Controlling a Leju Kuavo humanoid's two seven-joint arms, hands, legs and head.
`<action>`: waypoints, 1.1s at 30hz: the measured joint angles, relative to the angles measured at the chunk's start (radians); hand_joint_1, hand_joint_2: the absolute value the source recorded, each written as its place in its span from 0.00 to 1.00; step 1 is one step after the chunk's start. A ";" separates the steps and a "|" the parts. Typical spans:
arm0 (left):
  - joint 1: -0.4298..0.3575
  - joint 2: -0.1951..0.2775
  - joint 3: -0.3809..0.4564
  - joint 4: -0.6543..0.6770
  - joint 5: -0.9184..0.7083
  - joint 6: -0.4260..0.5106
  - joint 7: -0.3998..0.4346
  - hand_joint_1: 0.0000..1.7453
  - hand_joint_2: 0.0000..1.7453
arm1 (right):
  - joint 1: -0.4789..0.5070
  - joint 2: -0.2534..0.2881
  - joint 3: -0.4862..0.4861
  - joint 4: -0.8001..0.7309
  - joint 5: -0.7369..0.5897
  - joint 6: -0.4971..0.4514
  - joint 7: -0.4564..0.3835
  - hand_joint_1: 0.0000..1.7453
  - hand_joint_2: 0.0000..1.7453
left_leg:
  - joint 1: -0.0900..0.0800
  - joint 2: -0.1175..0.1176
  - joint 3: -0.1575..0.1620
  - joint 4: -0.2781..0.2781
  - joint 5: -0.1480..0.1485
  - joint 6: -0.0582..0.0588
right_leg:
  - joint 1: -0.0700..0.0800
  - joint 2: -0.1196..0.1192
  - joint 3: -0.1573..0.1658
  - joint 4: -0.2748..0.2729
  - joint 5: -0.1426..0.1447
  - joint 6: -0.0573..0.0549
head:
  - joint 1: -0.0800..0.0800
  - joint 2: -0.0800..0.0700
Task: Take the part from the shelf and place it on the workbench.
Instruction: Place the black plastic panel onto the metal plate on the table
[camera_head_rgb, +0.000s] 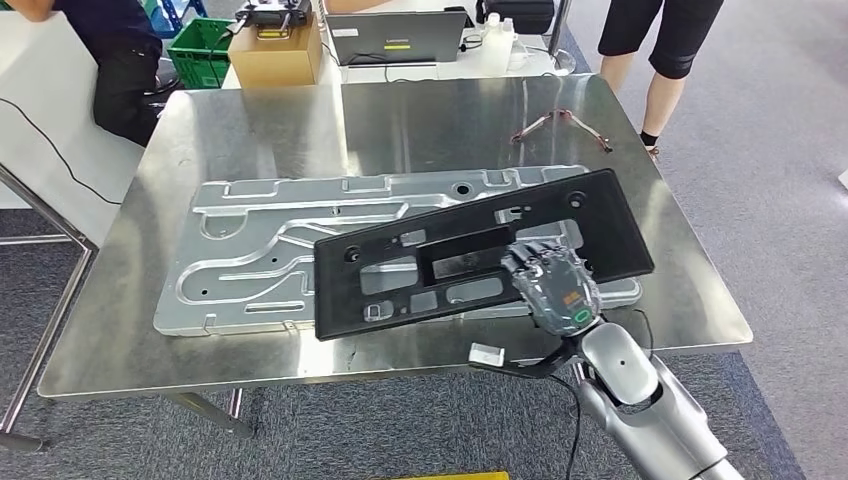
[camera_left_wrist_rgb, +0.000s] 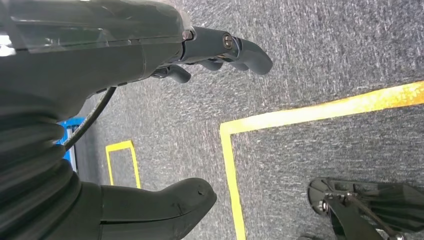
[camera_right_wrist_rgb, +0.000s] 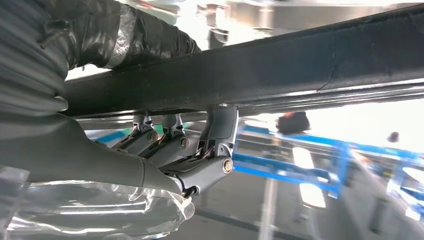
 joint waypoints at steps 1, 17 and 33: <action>0.001 0.001 0.000 0.000 0.001 0.000 0.000 0.00 1.00 | -0.019 0.006 0.033 -0.004 0.001 0.012 0.003 1.00 1.00 | 0.000 0.000 0.000 0.000 0.000 0.000 | 0.000 0.000 0.000 0.000 0.000 0.000 | 0.000 0.000; 0.026 0.014 0.000 0.000 0.014 0.006 -0.009 0.00 1.00 | -0.046 0.003 0.117 0.011 -0.063 -0.053 0.057 1.00 1.00 | 0.000 -0.003 -0.001 0.000 0.000 0.000 | -0.001 -0.002 -0.002 0.000 0.000 0.000 | 0.000 0.000; 0.026 0.014 0.000 0.000 0.014 0.006 -0.009 0.00 1.00 | -0.043 0.003 0.117 0.016 -0.063 -0.053 0.057 1.00 1.00 | 0.000 -0.002 -0.001 0.000 0.000 0.000 | -0.001 -0.002 -0.002 0.000 0.000 0.000 | 0.000 0.000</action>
